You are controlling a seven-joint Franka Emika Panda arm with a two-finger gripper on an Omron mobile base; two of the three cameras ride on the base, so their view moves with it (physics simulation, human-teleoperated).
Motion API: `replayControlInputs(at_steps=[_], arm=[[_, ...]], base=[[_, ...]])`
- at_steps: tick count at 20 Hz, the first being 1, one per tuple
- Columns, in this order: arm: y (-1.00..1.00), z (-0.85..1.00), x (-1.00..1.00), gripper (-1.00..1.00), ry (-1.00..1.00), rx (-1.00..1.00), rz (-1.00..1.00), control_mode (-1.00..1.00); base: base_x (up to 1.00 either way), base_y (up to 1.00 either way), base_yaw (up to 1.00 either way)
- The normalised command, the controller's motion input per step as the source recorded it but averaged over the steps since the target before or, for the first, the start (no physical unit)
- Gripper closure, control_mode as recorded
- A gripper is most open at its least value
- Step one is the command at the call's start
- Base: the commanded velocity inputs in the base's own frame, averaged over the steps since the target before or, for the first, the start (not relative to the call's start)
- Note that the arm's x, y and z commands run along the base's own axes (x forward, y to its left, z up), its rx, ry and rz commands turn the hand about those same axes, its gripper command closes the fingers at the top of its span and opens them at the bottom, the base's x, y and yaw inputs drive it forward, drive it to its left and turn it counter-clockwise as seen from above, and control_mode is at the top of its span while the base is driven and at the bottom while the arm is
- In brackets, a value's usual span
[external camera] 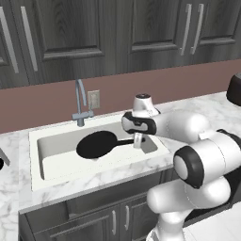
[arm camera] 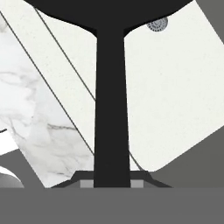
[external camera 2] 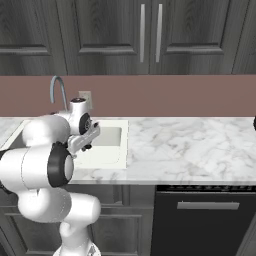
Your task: Move the pot and pan from the stove into the sink.
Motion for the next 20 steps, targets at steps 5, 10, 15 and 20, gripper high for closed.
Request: replayControlInputs(at_steps=[5,10,15,20], arm=[[0.15,-0.30,0.12,1.00,0.00,-0.04,0.00,-1.00],[0.10,-0.20,0.25,1.00,0.00,-0.01,0.00,-1.00],[0.03,-0.15,0.35,1.00,0.00,0.00,0.00,-1.00],[0.01,-0.15,0.36,1.00,0.00,0.00,0.00,-1.00]], base=[[0.00,0.00,0.00],[0.00,0.00,0.00],[0.00,0.00,0.00],[0.00,0.00,0.00]])
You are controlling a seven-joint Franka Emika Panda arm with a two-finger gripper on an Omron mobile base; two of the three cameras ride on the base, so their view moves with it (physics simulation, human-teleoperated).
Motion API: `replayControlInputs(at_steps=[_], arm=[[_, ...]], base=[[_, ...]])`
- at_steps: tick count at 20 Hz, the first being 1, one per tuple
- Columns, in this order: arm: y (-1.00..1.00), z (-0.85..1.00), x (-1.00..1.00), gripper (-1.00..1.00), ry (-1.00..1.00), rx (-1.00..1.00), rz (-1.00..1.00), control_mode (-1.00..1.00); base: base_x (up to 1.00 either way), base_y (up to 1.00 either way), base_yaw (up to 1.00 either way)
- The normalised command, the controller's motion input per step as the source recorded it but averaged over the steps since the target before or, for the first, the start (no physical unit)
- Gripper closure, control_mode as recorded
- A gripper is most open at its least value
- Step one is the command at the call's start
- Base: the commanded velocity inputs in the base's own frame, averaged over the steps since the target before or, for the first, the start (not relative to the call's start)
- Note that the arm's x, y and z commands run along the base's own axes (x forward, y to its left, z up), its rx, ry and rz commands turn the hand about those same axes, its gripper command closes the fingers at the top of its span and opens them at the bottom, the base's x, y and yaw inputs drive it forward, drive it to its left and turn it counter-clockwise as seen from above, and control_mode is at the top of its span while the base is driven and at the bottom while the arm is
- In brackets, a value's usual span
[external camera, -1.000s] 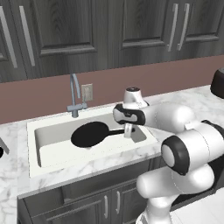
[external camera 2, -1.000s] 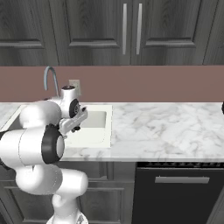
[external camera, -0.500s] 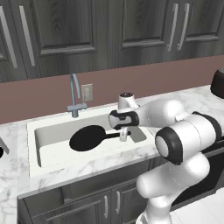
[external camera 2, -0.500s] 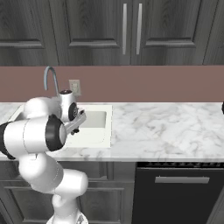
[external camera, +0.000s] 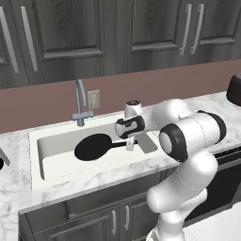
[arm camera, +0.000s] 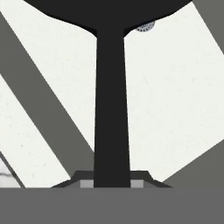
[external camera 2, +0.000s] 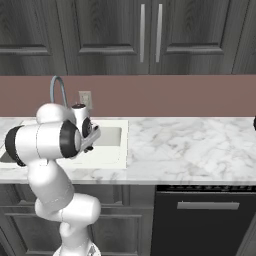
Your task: Move the pot and pan from the stove into the sink.
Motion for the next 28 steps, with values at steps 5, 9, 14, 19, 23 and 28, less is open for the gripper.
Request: replayControlInputs(at_steps=[5,9,14,19,23,28], arm=[[0.01,-0.22,0.23,1.00,0.00,0.00,0.00,-1.00],[0.01,-0.34,0.14,1.00,0.00,0.00,0.01,-1.00],[0.00,-0.30,0.10,1.00,0.00,0.00,0.01,-1.00],[0.00,-0.21,0.10,1.00,0.00,-0.01,0.00,-1.00],[0.00,-0.03,0.01,-1.00,0.00,-0.01,0.00,-1.00],[0.00,0.00,0.00,-1.00,0.00,0.00,0.00,-1.00]], base=[[0.00,0.00,0.00],[0.00,0.00,0.00],[0.00,0.00,0.00],[0.00,0.00,0.00],[0.00,0.00,0.00],[0.00,0.00,0.00]])
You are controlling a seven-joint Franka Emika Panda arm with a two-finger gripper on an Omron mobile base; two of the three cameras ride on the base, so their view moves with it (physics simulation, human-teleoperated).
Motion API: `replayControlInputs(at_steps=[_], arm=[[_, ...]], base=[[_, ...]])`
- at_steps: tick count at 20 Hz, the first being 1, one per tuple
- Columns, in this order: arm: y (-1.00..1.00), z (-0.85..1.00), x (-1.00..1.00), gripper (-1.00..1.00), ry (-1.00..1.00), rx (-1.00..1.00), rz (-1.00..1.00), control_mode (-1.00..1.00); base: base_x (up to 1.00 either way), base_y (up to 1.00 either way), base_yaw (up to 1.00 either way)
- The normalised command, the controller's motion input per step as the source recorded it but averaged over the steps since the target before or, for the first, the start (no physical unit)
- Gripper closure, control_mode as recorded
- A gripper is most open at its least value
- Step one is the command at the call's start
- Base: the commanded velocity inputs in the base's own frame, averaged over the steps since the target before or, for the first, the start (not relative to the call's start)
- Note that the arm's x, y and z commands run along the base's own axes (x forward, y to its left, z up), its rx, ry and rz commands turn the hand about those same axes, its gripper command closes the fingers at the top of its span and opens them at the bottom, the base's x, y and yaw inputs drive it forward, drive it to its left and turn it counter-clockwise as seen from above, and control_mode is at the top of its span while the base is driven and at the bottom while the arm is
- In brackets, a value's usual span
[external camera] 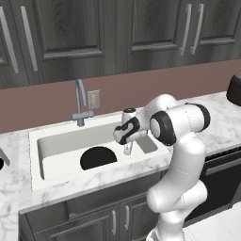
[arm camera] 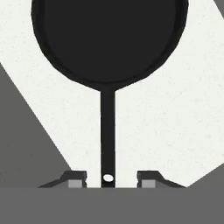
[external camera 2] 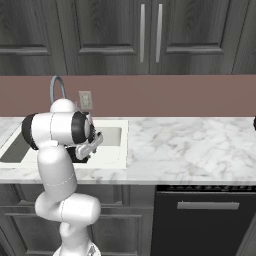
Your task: Move the pot and pan from the stove into the sink.
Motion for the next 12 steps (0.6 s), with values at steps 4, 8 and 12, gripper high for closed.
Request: replayControlInputs(at_steps=[4,8,12], arm=[[0.00,0.12,0.00,-1.00,0.00,0.01,0.00,-1.00],[-0.01,0.50,0.00,-1.00,-0.02,0.06,0.00,-1.00],[-0.03,0.87,-0.03,-1.00,-0.01,0.08,0.00,-1.00]], base=[[0.00,0.00,0.00],[0.00,0.00,0.00],[0.00,0.00,0.00]])
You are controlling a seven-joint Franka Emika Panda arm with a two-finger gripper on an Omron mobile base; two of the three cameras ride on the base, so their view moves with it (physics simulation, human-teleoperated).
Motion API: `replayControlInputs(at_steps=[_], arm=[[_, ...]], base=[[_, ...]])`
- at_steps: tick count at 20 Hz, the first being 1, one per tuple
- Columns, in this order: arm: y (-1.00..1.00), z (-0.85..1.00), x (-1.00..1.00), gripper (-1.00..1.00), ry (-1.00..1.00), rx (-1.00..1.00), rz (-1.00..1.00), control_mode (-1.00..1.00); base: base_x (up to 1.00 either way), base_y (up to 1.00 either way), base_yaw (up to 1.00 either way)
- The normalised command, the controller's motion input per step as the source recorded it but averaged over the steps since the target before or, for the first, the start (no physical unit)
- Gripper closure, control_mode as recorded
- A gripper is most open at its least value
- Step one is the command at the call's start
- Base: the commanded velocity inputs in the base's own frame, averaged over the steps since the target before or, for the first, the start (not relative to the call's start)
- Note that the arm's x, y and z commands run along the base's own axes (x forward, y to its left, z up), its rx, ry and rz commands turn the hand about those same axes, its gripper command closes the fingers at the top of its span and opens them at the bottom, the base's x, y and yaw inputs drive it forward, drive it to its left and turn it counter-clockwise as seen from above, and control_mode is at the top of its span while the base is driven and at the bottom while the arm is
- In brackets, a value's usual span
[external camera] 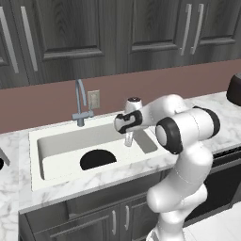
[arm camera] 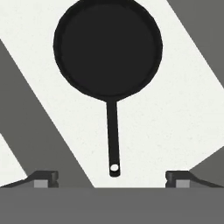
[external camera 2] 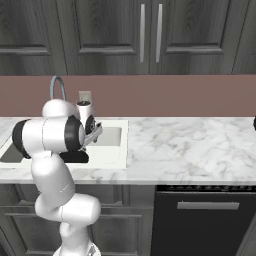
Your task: Move the pot and pan from the stove into the sink.
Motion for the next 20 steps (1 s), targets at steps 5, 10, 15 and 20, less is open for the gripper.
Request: replayControlInputs(at_steps=[5,10,15,20], arm=[[-0.14,0.91,-0.29,-1.00,-0.01,0.09,0.00,-1.00],[-0.37,0.65,-0.72,-1.00,-0.09,0.11,0.01,-1.00],[-0.24,0.68,-0.78,-1.00,-0.14,0.13,0.03,-1.00],[-0.20,0.70,-0.90,-1.00,-0.16,0.12,0.01,-1.00]], base=[[0.00,0.00,0.00],[0.00,0.00,0.00],[0.00,0.00,0.00],[0.00,0.00,0.00]])
